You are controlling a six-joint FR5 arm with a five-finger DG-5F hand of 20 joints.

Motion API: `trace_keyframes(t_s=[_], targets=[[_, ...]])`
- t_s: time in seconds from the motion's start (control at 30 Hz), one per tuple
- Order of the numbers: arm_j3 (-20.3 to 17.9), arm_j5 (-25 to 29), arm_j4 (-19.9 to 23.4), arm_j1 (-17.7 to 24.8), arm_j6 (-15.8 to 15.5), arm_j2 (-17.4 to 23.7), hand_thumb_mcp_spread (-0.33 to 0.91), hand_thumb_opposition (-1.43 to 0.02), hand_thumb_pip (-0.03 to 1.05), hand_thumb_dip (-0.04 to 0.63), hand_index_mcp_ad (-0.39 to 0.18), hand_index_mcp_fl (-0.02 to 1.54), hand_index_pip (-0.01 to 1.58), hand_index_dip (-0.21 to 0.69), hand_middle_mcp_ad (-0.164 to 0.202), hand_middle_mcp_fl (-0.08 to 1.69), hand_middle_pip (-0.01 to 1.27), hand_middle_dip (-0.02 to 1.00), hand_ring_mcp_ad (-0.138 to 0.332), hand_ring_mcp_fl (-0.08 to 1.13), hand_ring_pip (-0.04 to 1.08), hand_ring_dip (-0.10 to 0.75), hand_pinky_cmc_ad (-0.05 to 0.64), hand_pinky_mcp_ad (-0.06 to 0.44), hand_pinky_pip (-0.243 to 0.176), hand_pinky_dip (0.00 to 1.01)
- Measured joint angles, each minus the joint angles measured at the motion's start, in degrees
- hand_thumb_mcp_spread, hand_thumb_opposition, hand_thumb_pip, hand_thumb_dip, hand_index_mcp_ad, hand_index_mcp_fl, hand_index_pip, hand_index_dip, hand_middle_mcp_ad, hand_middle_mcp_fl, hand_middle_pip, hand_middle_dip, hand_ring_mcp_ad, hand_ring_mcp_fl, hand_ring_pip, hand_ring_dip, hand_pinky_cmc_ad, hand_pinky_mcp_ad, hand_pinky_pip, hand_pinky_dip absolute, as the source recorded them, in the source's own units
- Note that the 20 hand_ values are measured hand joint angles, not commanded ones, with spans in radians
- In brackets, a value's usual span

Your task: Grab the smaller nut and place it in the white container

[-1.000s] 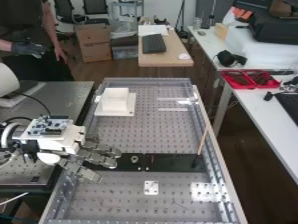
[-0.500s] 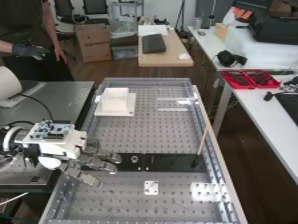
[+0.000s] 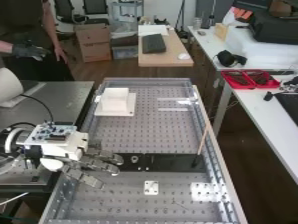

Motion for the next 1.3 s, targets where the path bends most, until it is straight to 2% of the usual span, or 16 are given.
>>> trace_keyframes(t_s=[1.2, 1.3], targets=[[0.69, -0.22, -0.5, 0.07, 0.08, -0.9, 0.4, -0.84, 0.73, 0.211, -0.152, 0.0, 1.56, 0.248, 0.063, 0.0, 0.13, 0.24, 0.162, 0.0, 0.06, 0.099, 0.4, 0.304, -0.075, 0.18], [0.68, -0.23, -0.5, 0.13, 0.07, -0.93, 0.4, -0.84, 0.73, 0.211, -0.152, 0.05, 1.56, 0.23, 0.061, 0.0, 0.13, 0.24, 0.162, 0.0, 0.06, 0.099, 0.4, 0.305, -0.077, 0.18]])
